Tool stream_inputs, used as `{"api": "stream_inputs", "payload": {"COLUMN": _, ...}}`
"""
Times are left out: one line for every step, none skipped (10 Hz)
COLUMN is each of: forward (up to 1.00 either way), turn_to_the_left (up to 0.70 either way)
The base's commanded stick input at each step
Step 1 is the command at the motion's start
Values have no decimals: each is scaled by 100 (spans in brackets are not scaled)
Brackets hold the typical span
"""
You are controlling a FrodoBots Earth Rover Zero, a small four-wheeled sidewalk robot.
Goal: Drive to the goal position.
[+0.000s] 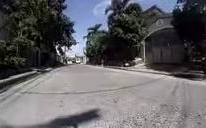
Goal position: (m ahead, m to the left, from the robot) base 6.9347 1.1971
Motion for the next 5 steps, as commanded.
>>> {"api": "stream_inputs", "payload": {"forward": 100, "turn_to_the_left": 42}}
{"api": "stream_inputs", "payload": {"forward": 100, "turn_to_the_left": 42}}
{"api": "stream_inputs", "payload": {"forward": 100, "turn_to_the_left": 4}}
{"api": "stream_inputs", "payload": {"forward": 100, "turn_to_the_left": 2}}
{"api": "stream_inputs", "payload": {"forward": 100, "turn_to_the_left": 2}}
